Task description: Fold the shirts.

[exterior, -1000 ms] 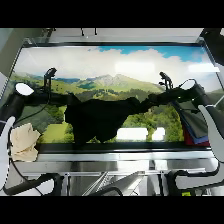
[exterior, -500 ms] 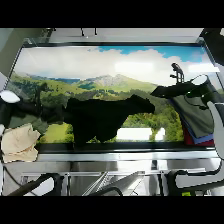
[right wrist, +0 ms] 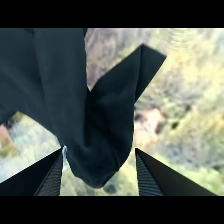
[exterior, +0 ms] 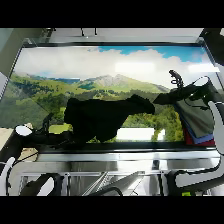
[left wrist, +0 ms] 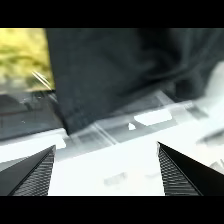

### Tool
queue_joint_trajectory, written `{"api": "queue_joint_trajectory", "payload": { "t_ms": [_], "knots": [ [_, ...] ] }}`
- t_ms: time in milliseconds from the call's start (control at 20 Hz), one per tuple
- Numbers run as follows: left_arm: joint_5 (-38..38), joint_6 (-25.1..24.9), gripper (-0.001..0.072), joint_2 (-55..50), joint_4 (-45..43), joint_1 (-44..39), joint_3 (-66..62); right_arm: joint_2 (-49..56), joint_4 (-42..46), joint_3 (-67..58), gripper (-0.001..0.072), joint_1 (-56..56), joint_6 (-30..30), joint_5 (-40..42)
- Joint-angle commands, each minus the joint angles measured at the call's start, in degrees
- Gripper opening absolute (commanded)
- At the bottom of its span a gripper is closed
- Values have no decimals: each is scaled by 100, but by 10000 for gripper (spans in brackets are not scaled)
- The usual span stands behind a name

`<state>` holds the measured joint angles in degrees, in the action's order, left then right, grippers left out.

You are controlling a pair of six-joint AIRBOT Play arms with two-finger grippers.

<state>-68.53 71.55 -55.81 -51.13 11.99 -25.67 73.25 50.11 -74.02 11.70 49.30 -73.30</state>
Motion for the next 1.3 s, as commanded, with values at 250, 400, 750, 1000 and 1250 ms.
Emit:
{"api": "queue_joint_trajectory", "payload": {
  "t_ms": [250,400,750,1000,1250],
  "knots": [
    [833,-1091,682,-964,1399,7,278,358,28,83,481,-140,-162,-518],
    [855,-1368,406,-1438,1521,9,278,363,273,348,480,-282,-155,-492],
    [868,-1775,12,-1558,1996,7,278,365,232,533,478,-501,-155,260],
    [651,-1858,11,-745,2424,9,170,225,-387,529,19,-525,-149,-94],
    [-743,-1161,11,857,2682,57,-1366,-962,-1200,437,19,-354,-133,-669]
  ]
}}
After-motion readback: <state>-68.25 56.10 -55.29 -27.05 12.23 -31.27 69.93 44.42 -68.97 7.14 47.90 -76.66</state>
